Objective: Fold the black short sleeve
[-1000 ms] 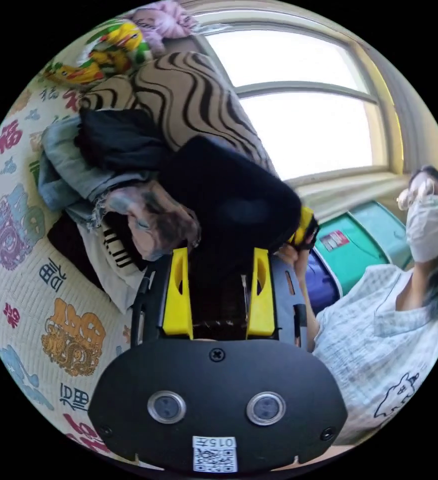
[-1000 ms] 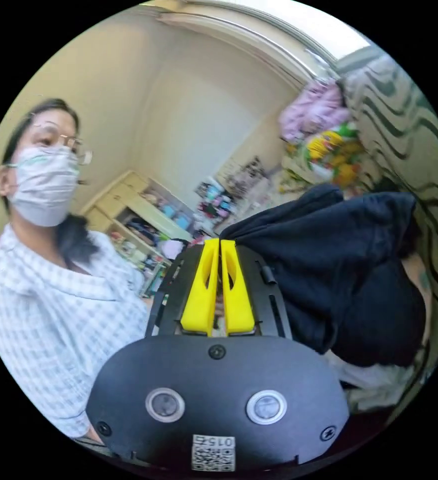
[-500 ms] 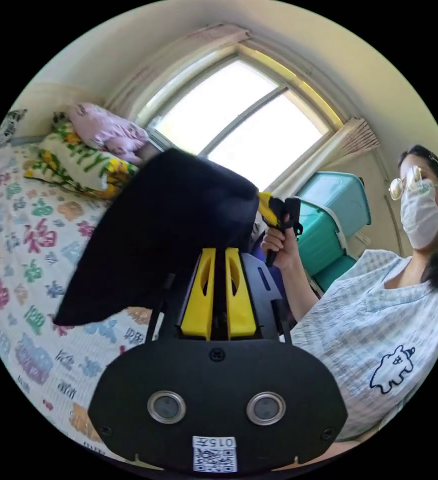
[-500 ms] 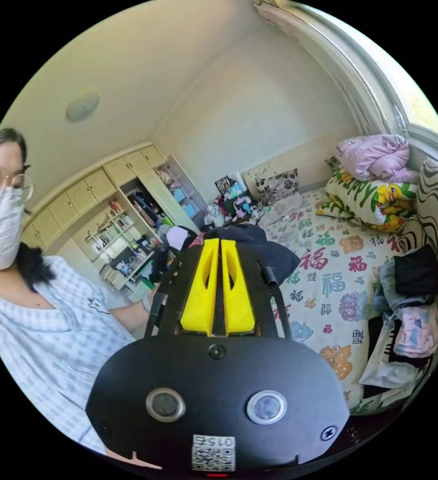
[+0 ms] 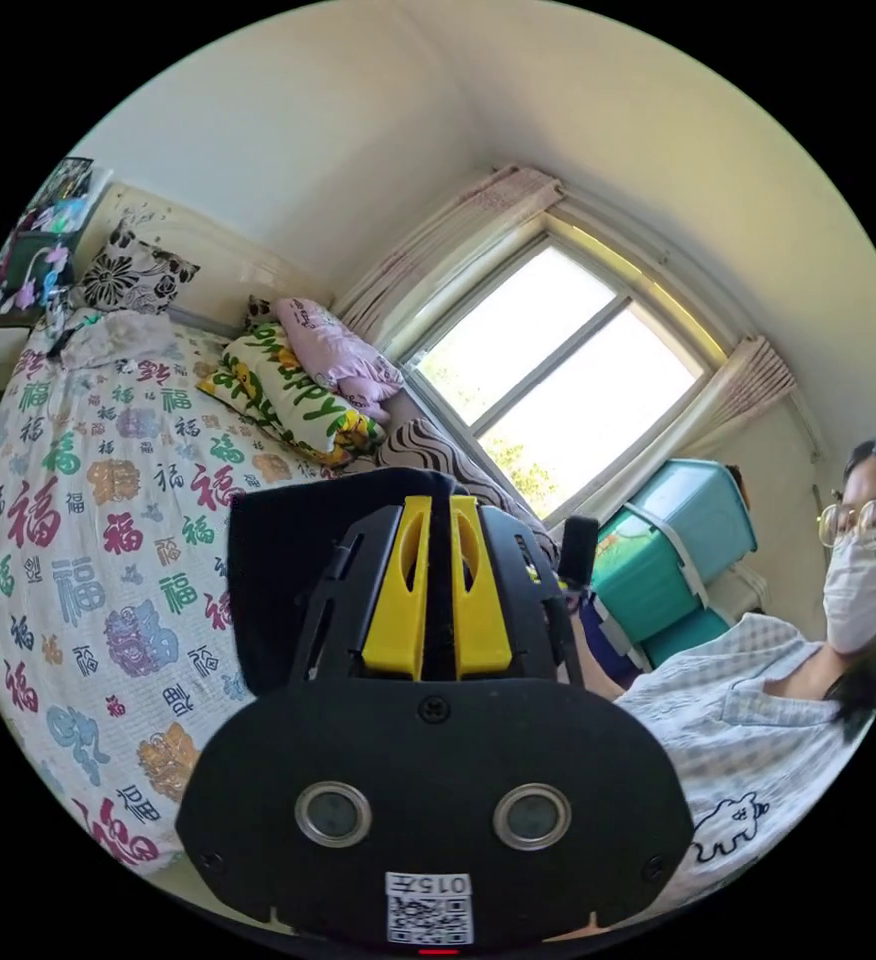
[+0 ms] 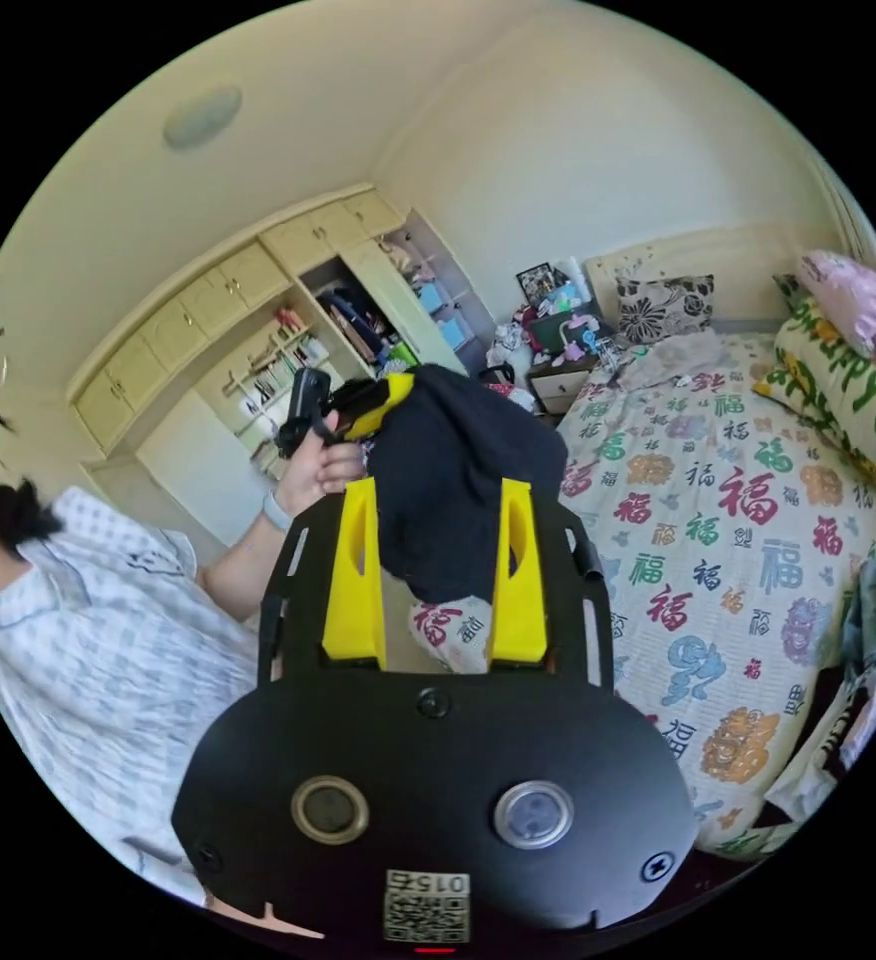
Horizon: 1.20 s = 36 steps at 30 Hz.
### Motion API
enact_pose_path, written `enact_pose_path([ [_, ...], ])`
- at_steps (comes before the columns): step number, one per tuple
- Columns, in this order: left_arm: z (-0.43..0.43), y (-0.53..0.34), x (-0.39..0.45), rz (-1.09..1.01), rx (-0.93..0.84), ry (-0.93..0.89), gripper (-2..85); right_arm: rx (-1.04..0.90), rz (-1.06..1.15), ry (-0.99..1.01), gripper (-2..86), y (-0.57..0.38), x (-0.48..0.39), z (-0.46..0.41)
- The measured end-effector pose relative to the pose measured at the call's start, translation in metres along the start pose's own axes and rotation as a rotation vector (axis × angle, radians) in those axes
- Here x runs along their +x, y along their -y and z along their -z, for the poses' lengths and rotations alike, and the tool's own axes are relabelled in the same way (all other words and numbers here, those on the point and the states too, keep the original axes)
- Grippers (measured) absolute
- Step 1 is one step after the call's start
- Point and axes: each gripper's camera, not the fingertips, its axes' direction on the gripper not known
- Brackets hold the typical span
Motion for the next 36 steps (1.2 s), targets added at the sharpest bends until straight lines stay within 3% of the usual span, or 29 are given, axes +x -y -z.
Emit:
enact_pose_path([
  [3,0.014,-0.011,0.006,0.055,0.056,0.017,1.0,-0.061,0.101,-0.093,15.9,-0.013,-0.035,-0.04],
  [8,0.024,-0.025,0.017,0.078,0.069,0.0,1.1,-0.161,0.155,-0.357,1.6,-0.016,-0.027,-0.086],
  [17,0.045,-0.033,0.016,0.073,-0.073,0.036,0.9,0.011,0.094,-0.118,0.1,0.001,0.013,0.007],
  [19,0.046,-0.041,0.014,0.088,-0.079,-0.056,0.3,0.025,0.141,-0.128,0.0,0.009,0.004,0.015],
  [26,0.065,-0.057,0.03,0.018,-0.017,-0.074,0.6,0.021,0.317,-0.279,-0.1,0.026,-0.033,0.02],
  [31,0.043,-0.078,0.073,-0.232,-0.147,0.045,17.6,0.047,0.367,-0.212,-0.1,0.026,-0.04,0.021],
  [36,0.017,-0.084,0.071,-0.308,-0.186,0.035,17.2,0.04,0.379,-0.133,0.0,0.018,-0.034,0.019],
])
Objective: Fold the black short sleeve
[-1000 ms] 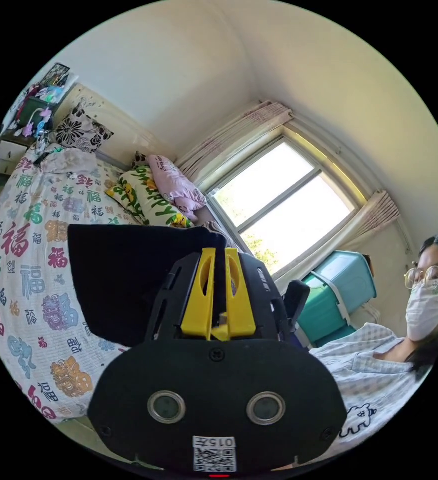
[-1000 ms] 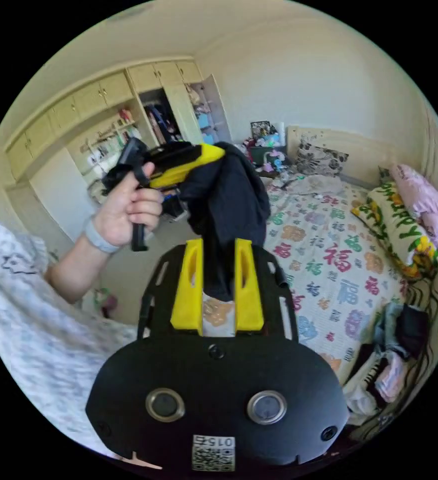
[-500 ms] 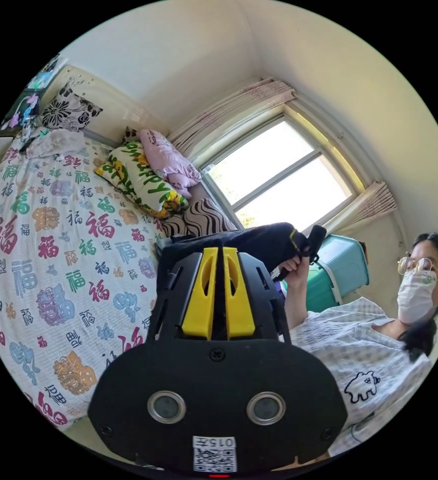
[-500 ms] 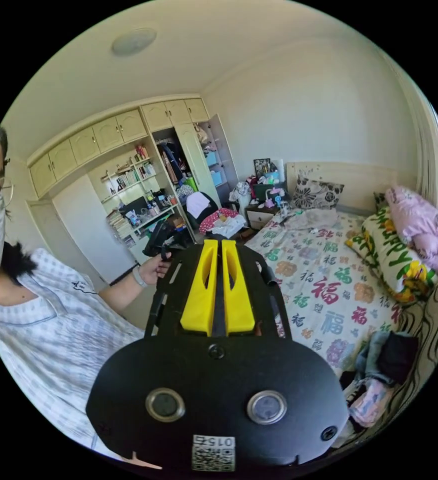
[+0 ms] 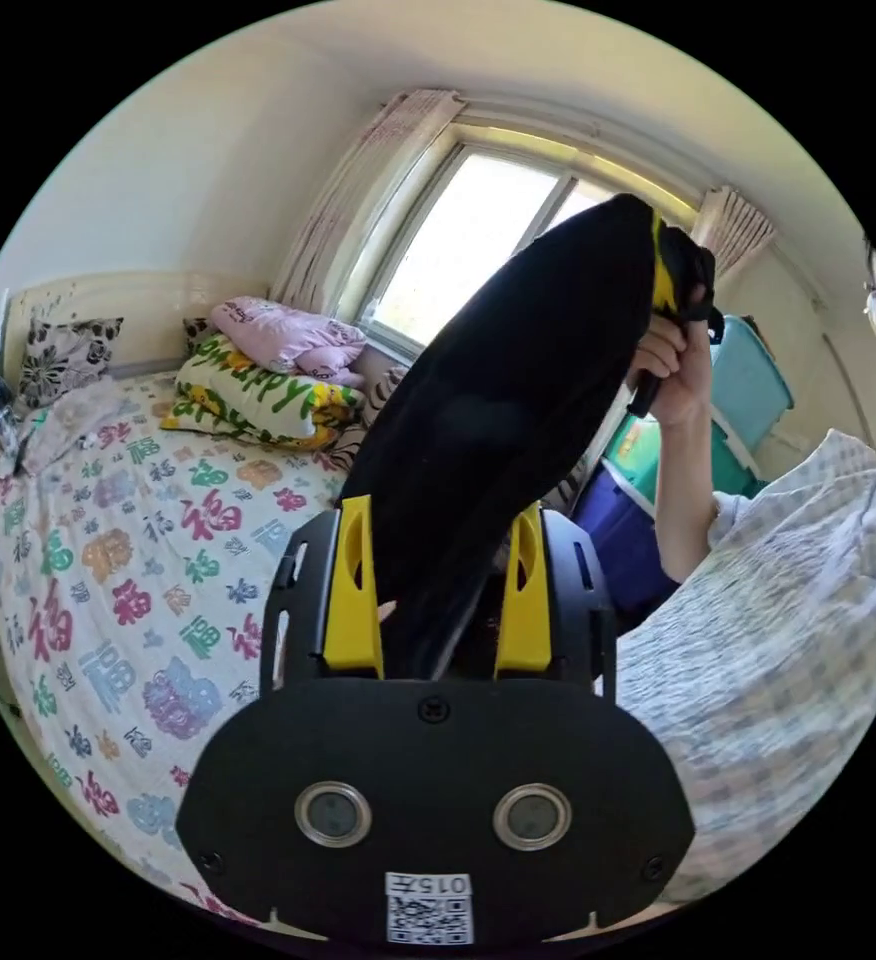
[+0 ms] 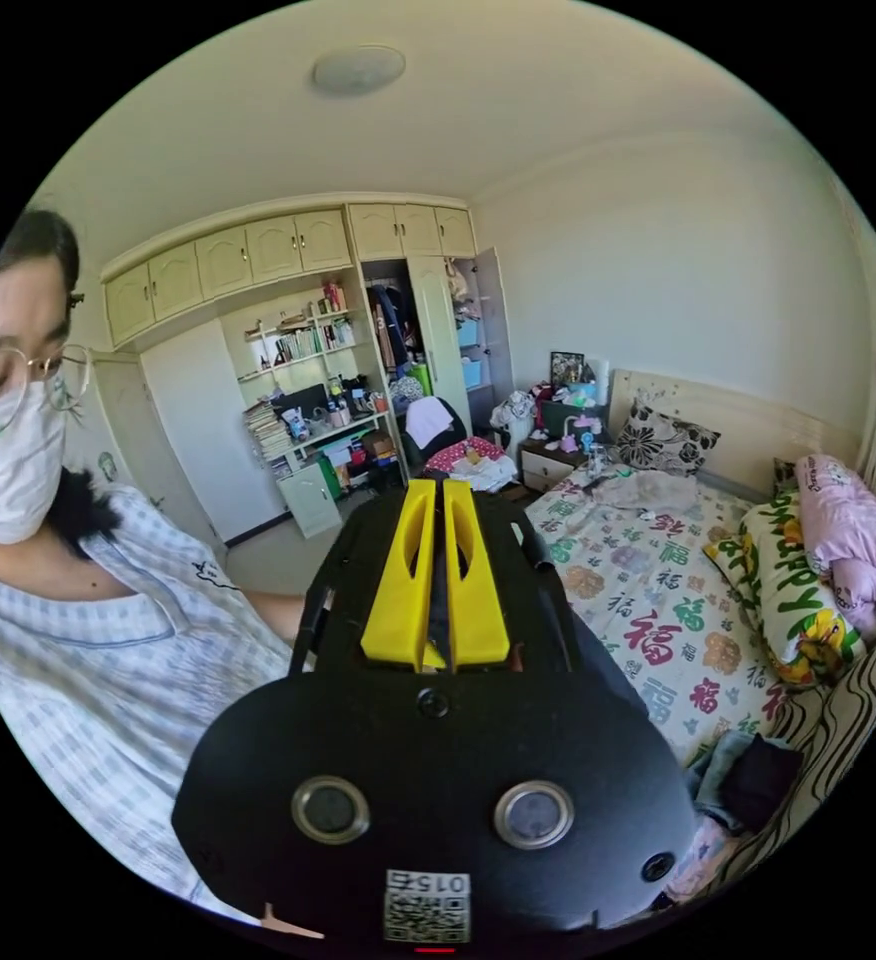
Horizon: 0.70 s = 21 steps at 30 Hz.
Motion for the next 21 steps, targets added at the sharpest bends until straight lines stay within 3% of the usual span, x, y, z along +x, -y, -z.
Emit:
enact_pose_path([
  [2,0.003,-0.001,-0.009,0.019,0.0,-0.144,14.8,0.013,-0.019,-0.014,0.0,-0.006,0.007,0.008],
  [3,0.007,-0.002,-0.009,-0.017,-0.024,-0.166,8.2,0.015,-0.025,-0.031,0.0,-0.008,0.009,0.01],
  [6,0.012,-0.009,-0.007,-0.091,-0.12,-0.05,0.8,0.011,-0.065,-0.111,-0.1,-0.021,0.025,0.021],
  [13,0.032,0.002,-0.031,-0.133,-0.132,0.096,-0.7,0.054,-0.296,-0.112,0.0,-0.066,0.104,0.037],
  [16,0.049,0.013,-0.064,-0.038,-0.108,0.144,-0.7,0.033,-0.411,-0.16,0.0,-0.086,0.15,0.035],
  [21,0.073,0.056,-0.106,-0.067,-0.144,0.275,-0.7,0.026,-0.589,-0.068,0.1,-0.114,0.234,0.023],
])
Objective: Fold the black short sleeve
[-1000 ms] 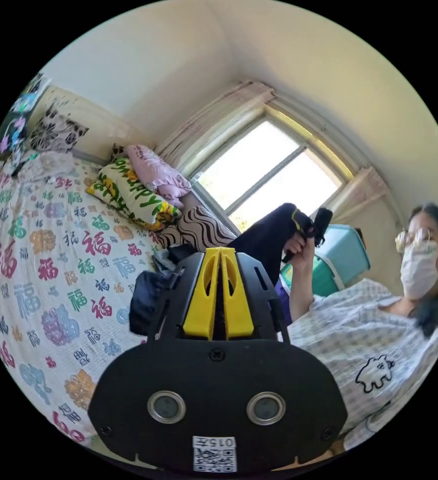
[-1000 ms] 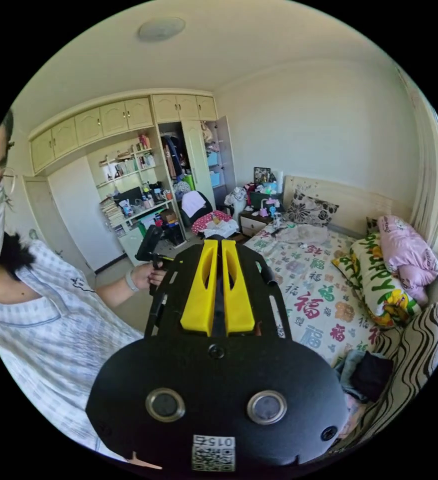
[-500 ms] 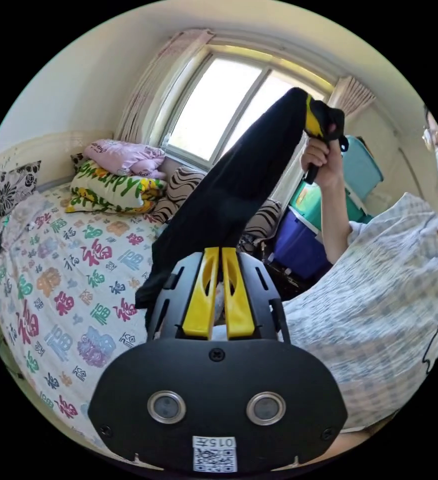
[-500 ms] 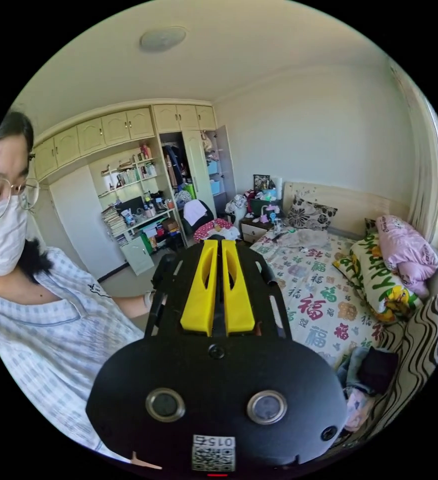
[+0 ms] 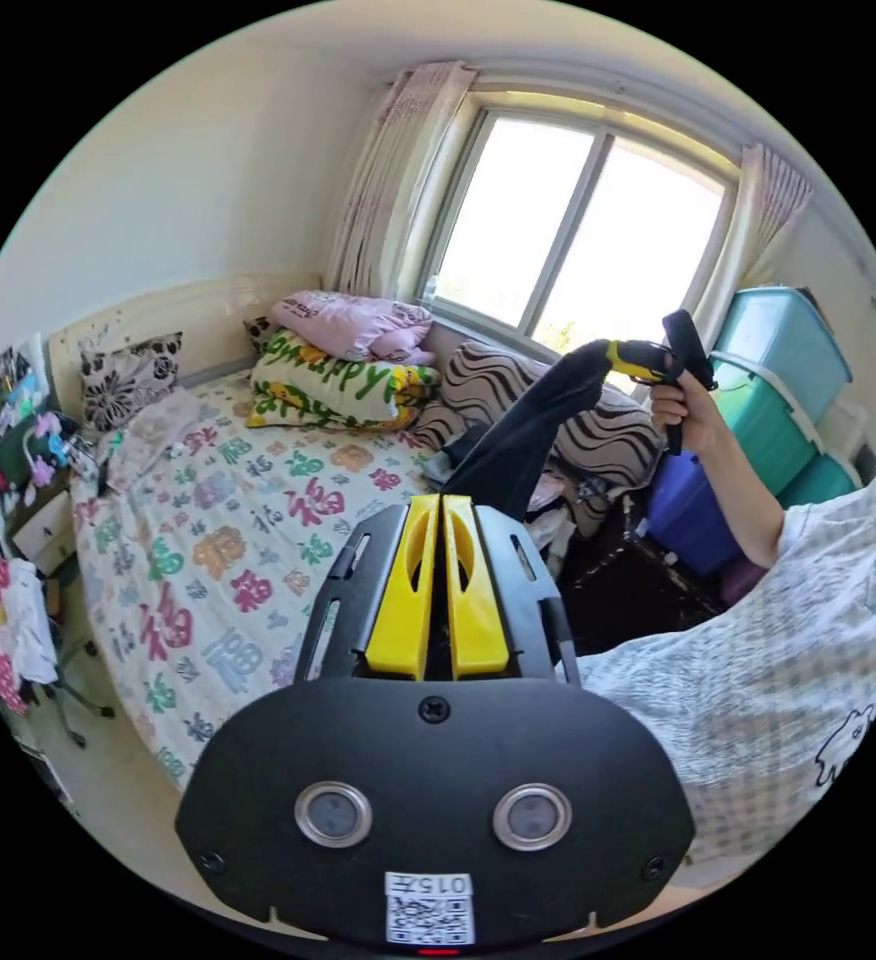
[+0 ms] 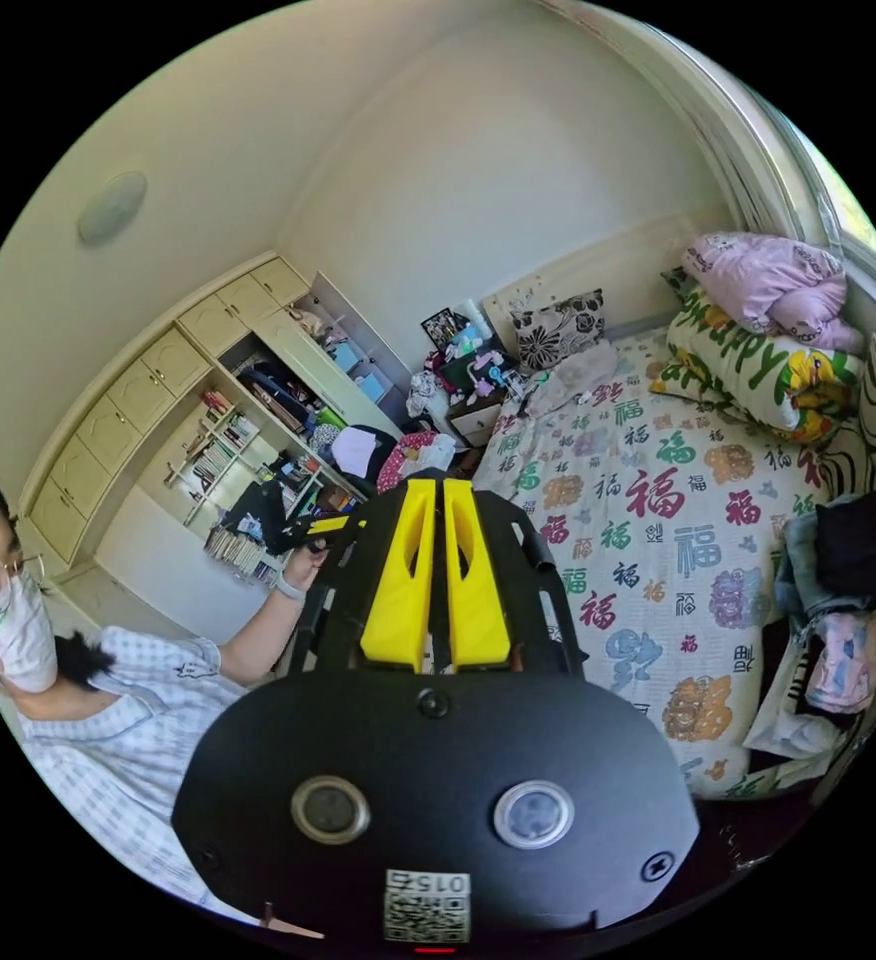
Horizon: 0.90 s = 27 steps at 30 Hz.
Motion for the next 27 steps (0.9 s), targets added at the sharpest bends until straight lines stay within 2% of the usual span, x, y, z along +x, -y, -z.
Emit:
enact_pose_path([
  [4,0.02,0.039,-0.023,-0.083,-0.01,0.078,-0.5,0.051,0.02,0.024,0.2,0.025,0.03,0.0],
  [7,0.027,0.043,-0.033,-0.124,-0.011,0.033,-0.3,0.06,0.043,0.031,0.4,0.024,0.053,0.007],
  [9,0.016,0.031,-0.041,-0.11,-0.042,-0.017,0.0,0.035,-0.001,0.027,0.6,0.007,0.082,0.003],
  [11,-0.009,0.008,-0.05,-0.043,-0.104,-0.055,0.5,-0.06,-0.138,-0.026,1.0,-0.033,0.136,-0.016],
  [14,-0.071,-0.052,-0.074,0.153,-0.232,-0.087,2.9,-0.277,-0.344,-0.18,2.0,-0.106,0.215,-0.061],
  [15,-0.097,-0.082,-0.089,0.301,-0.282,-0.143,5.2,-0.325,-0.388,-0.196,2.5,-0.122,0.232,-0.071],
  [16,-0.119,-0.111,-0.104,0.462,-0.314,-0.223,5.8,-0.427,-0.488,-0.186,3.5,-0.153,0.263,-0.09],
  [17,-0.129,-0.124,-0.11,0.537,-0.33,-0.261,6.1,-0.537,-0.571,-0.131,4.5,-0.179,0.289,-0.109],
  [19,-0.155,-0.162,-0.133,0.752,-0.409,-0.339,6.7,-0.655,-0.607,-0.137,5.3,-0.2,0.312,-0.13],
  [24,-0.179,-0.188,-0.196,0.946,-0.433,-0.253,7.1,-0.839,-0.448,-0.122,7.9,-0.184,0.349,-0.205],
  [27,-0.197,-0.196,-0.253,1.038,-0.388,-0.143,7.8,-0.929,-0.246,-0.109,9.8,-0.156,0.374,-0.282],
])
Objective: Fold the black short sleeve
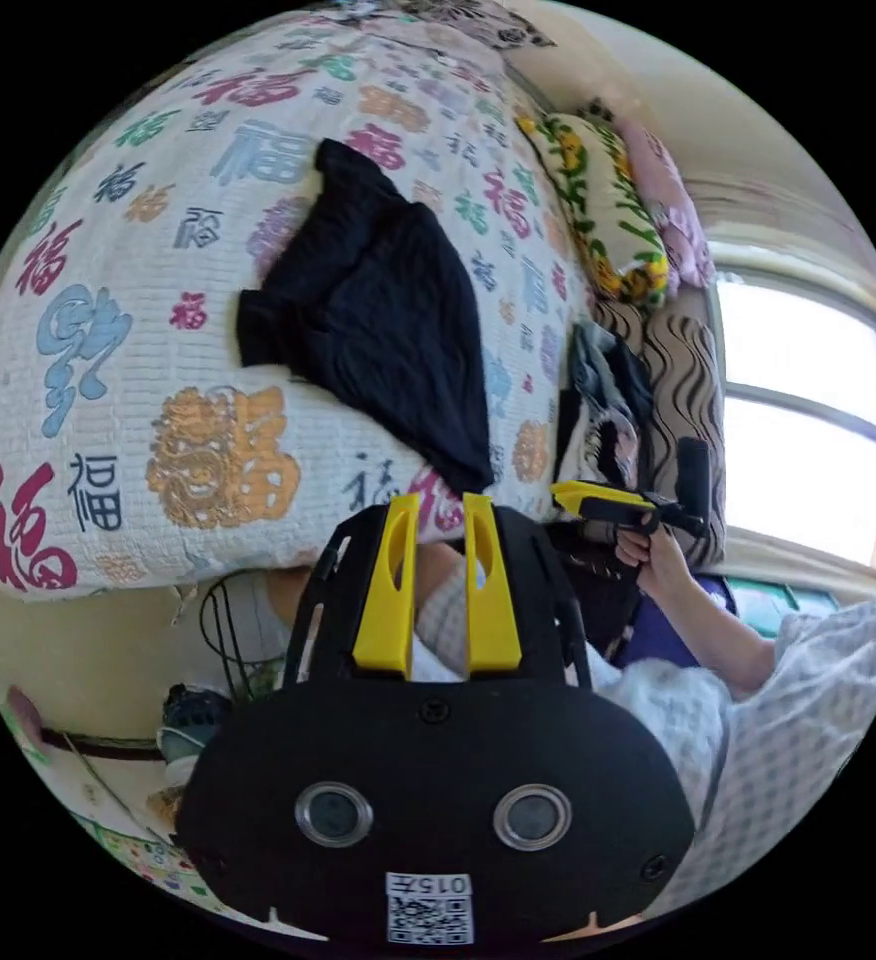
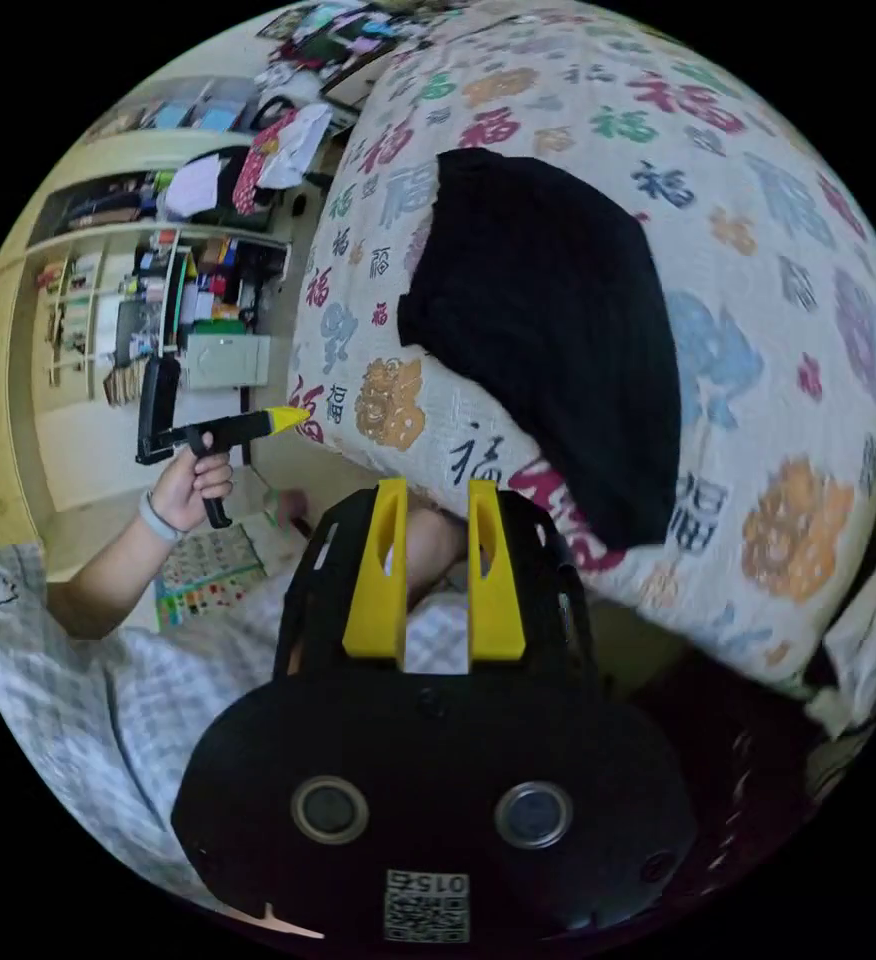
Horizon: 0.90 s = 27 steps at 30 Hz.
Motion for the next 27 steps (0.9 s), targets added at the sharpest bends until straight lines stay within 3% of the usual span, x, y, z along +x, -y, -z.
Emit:
enact_pose_path([
  [5,-0.009,0.084,-0.064,0.166,0.185,0.065,9.6,-0.083,0.237,-0.133,11.5,0.145,0.011,-0.079],
  [10,-0.026,0.147,-0.123,0.328,0.311,0.093,10.9,-0.279,0.335,-0.187,5.4,0.203,0.03,-0.158],
  [12,-0.03,0.16,-0.132,0.346,0.319,0.059,9.6,-0.239,0.35,-0.225,3.0,0.203,0.039,-0.153],
  [16,-0.04,0.178,-0.139,0.357,0.255,0.033,1.2,-0.093,0.194,0.0,1.0,0.19,0.089,-0.091],
  [23,-0.018,0.162,-0.114,0.248,0.282,0.038,-0.3,0.227,-0.159,0.075,0.3,0.135,0.209,0.064],
  [27,-0.005,0.131,-0.099,0.239,0.239,0.164,-0.4,0.451,-0.416,0.134,0.2,0.088,0.286,0.133],
])
